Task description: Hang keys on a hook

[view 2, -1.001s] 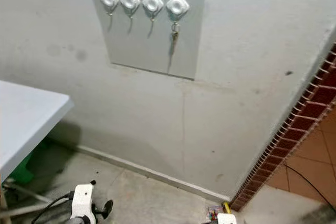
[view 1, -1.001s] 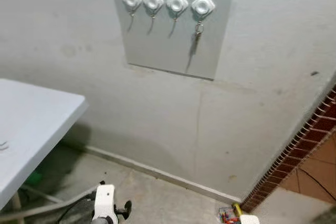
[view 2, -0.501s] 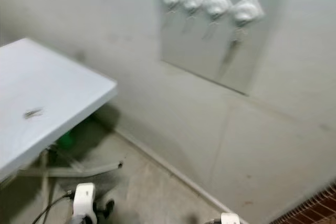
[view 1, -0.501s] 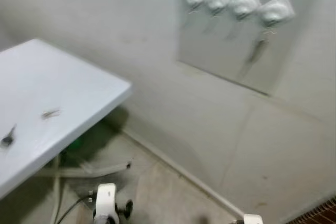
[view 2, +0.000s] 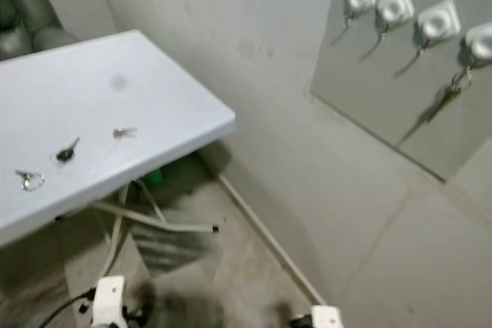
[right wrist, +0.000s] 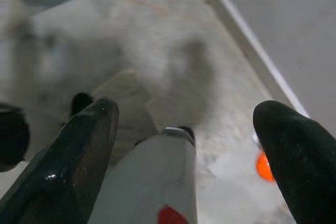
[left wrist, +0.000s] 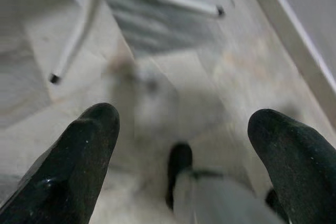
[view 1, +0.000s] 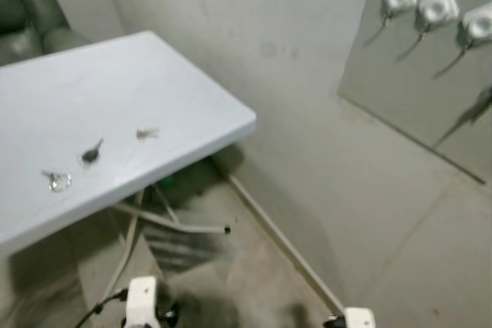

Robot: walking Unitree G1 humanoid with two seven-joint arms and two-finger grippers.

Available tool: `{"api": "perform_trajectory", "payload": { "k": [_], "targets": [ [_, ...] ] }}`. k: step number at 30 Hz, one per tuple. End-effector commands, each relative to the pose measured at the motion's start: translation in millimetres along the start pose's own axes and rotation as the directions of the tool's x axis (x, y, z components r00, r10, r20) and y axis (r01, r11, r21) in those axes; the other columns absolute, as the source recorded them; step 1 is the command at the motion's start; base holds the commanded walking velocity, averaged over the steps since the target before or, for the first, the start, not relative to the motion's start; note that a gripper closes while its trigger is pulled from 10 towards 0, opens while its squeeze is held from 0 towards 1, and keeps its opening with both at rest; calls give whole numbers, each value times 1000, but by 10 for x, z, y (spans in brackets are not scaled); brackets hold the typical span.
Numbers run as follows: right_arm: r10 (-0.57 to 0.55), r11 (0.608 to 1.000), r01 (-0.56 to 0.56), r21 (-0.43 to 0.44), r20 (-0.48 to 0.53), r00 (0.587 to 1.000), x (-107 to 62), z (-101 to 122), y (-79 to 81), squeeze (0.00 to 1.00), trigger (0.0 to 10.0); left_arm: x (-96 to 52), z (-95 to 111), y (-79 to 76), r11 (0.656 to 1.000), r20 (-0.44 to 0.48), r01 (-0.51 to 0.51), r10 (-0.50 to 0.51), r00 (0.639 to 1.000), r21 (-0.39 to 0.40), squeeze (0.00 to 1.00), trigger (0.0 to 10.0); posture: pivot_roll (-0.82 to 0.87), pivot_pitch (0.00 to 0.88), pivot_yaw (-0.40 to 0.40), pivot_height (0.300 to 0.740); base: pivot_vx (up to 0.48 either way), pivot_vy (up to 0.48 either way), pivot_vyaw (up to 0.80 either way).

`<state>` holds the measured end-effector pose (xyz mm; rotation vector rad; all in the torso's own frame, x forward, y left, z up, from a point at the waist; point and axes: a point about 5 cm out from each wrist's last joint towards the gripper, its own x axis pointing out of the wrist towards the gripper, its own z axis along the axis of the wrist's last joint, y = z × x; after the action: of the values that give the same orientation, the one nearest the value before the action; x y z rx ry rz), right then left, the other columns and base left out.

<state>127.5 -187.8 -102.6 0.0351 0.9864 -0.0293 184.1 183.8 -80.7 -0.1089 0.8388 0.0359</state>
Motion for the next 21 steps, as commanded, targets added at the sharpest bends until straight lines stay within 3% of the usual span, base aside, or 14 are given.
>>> {"api": "perform_trajectory", "payload": {
  "k": [1,21],
  "targets": [
    [-10,1000,10,3,-13,1000,-12,-31,-43,0,10000,-17,-76,0,1000,-28,-5,5,1000,-2,0,10000,-7,0,33,740,0,0,800],
    [-4,1000,4,-4,-26,1000,-22,-63,-53,0,10000,-34,-136,11,1000,-55,0,1,999,11,0,10000,-1,0,29,740,0,0,800]
  ]
}}
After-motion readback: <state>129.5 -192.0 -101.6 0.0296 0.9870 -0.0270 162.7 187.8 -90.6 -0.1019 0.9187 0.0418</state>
